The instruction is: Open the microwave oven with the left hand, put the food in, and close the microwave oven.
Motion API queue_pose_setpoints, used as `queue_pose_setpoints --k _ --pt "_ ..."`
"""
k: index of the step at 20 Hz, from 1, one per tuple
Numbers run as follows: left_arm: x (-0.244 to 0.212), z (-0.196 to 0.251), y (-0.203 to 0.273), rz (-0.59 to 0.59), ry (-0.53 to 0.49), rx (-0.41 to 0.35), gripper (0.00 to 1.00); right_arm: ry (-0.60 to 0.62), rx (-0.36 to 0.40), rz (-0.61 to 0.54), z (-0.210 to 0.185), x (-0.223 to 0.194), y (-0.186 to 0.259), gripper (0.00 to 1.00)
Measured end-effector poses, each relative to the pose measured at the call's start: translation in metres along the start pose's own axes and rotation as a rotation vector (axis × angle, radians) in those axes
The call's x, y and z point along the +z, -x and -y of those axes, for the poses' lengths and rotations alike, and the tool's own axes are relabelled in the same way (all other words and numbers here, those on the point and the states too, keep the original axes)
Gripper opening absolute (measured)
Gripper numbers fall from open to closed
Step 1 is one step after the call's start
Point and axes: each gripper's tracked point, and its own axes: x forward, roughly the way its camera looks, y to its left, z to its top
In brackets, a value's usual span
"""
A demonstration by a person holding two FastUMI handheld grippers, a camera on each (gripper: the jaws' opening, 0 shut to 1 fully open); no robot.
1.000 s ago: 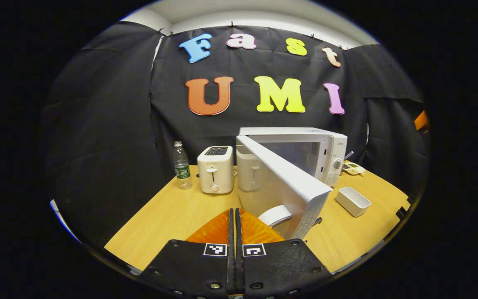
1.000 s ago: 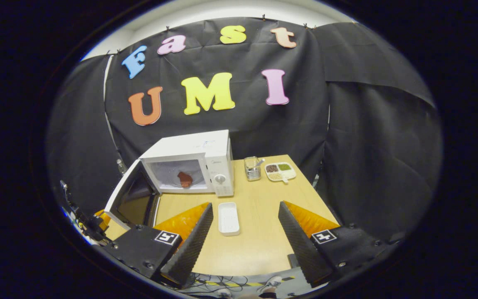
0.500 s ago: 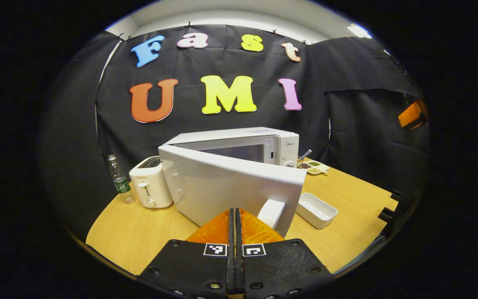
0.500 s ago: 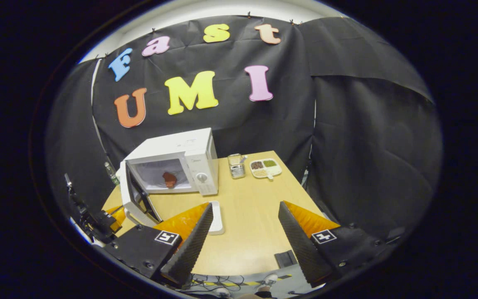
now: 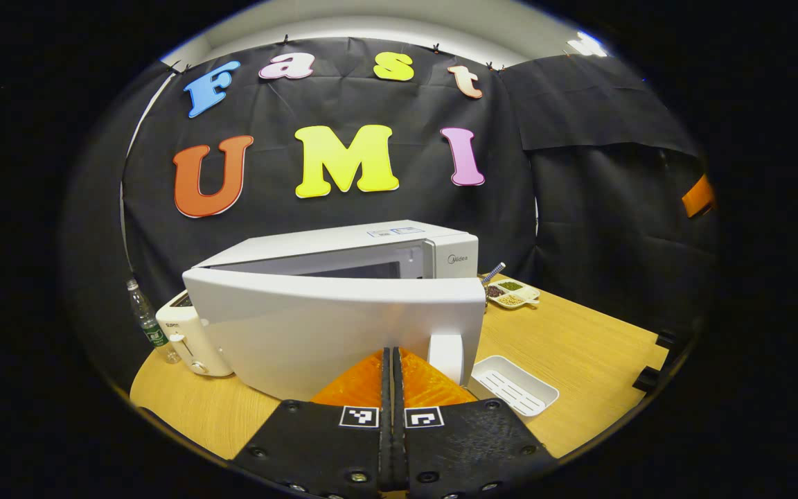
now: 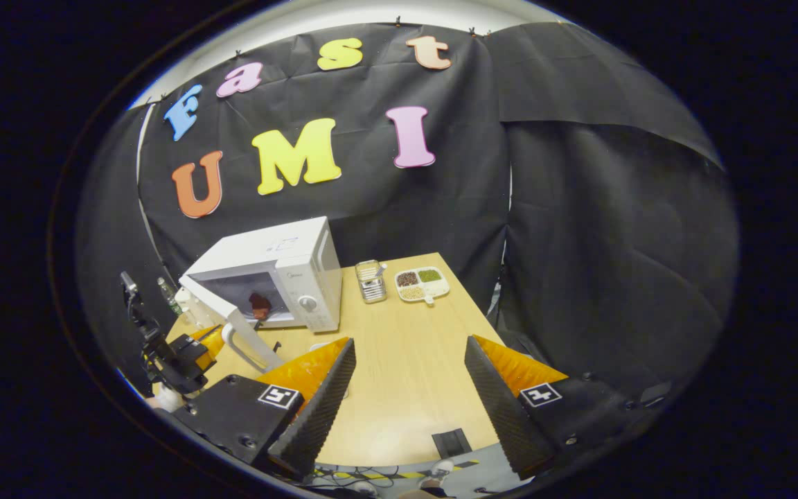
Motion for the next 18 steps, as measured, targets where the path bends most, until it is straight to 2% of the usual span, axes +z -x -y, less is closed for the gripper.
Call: queue_pose_setpoints --k 2,3,4,5,11,14,15,16,17,18 --pt "0.004 0.002 -0.02 -0.002 0.005 0.012 0.0 0.006 -0.005 -0.01 0.01 0.0 -0.007 1.0" --pt "0.004 0.002 -0.029 -0.012 0.003 0.017 0.0 0.005 -0.003 -0.019 0.014 0.0 -0.009 0.9" --pt "0.006 0.002 -0.038 -0.012 -0.003 0.029 0.0 0.005 0.0 -0.026 0.018 0.0 -0.013 0.91" --pt "0.01 0.002 -0.046 -0.007 -0.008 0.035 0.0 0.007 0.001 -0.03 0.023 0.001 -0.016 1.0" --pt "0.022 0.008 -0.092 -0.002 -0.029 0.063 0.0 0.012 0.005 -0.058 0.049 0.006 -0.043 1.0" --pt "0.019 0.007 -0.109 -0.021 0.002 0.098 0.0 0.015 0.013 -0.077 0.059 0.009 -0.056 1.0" --pt "0.018 0.005 -0.112 -0.028 0.021 0.118 0.0 0.019 0.016 -0.08 0.063 0.012 -0.061 0.91" --pt "0.018 0.006 -0.114 -0.023 0.034 0.121 0.0 0.021 0.018 -0.082 0.065 0.014 -0.066 1.0" --pt "0.018 0.006 -0.114 -0.023 0.022 0.121 0.0 0.021 0.023 -0.087 0.067 0.015 -0.07 0.91" --pt "0.019 0.007 -0.114 -0.021 0.006 0.124 0.0 0.02 0.031 -0.091 0.068 0.014 -0.076 0.91"
